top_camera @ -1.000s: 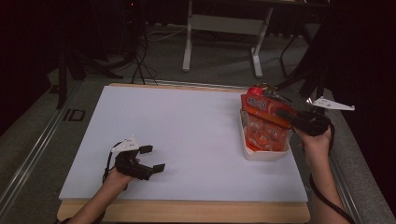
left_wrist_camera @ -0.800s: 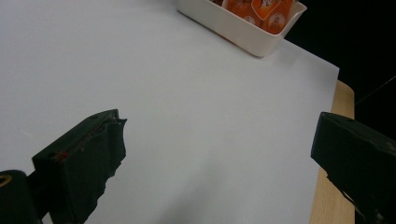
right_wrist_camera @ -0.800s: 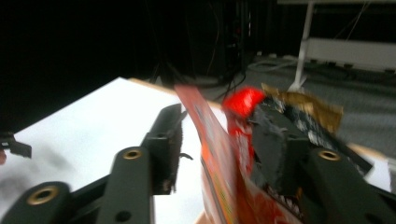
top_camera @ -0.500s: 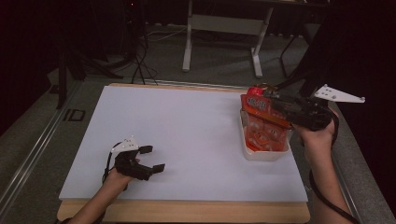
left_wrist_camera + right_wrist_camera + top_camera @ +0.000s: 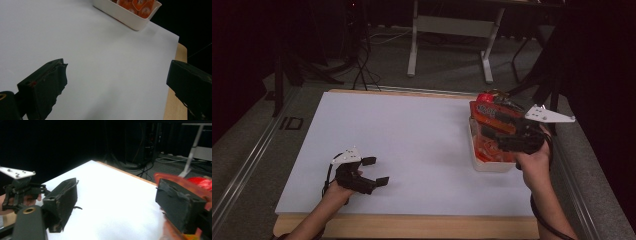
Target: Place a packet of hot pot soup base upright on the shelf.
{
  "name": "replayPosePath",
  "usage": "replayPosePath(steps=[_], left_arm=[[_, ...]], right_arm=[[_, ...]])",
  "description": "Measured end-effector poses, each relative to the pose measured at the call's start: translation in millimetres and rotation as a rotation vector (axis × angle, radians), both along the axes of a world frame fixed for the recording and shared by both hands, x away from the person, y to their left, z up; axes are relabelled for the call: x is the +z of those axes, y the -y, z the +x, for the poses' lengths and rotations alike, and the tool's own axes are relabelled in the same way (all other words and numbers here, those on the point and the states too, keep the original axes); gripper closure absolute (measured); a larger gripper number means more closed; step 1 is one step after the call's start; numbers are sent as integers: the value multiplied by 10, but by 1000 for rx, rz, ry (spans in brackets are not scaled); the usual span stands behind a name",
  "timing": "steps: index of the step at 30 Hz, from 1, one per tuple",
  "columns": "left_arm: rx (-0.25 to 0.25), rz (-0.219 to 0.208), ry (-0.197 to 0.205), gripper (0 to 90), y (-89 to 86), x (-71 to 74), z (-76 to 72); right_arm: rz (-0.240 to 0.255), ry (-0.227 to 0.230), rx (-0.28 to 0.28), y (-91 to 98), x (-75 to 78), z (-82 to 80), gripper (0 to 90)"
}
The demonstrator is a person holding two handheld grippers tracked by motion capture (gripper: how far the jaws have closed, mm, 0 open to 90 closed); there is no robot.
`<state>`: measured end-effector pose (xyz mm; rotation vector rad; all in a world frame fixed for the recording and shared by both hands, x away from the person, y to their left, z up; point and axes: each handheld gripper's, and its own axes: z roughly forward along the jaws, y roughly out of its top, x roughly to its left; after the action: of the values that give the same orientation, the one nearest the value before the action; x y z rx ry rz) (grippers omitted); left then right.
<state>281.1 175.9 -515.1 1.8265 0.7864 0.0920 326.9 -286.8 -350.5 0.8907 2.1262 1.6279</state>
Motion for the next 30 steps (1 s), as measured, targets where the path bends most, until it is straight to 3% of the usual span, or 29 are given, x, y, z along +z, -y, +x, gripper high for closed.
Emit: replayPosePath(steps=[8,13,19,25,30], left_arm=[[-1,0,-2,23,-3,-2,-9],[-2,-3,-3,24,-7,-6,-7],[-6,2,-2,23,-5,-12,-5],[-6,-1,-2,23,-7,-9,-8],[-12,1,1,23,0,-9,-13]], right_arm=[[-10,-14,49,-157,-229,-90,137],[-63,-19,80,-269,-447,-136,135],[-100,-66,123,-356,-689,-141,134],[-163,-84,136,-425,-888,-156,139],[-185,-108,153,-460,-1011,-184,138]])
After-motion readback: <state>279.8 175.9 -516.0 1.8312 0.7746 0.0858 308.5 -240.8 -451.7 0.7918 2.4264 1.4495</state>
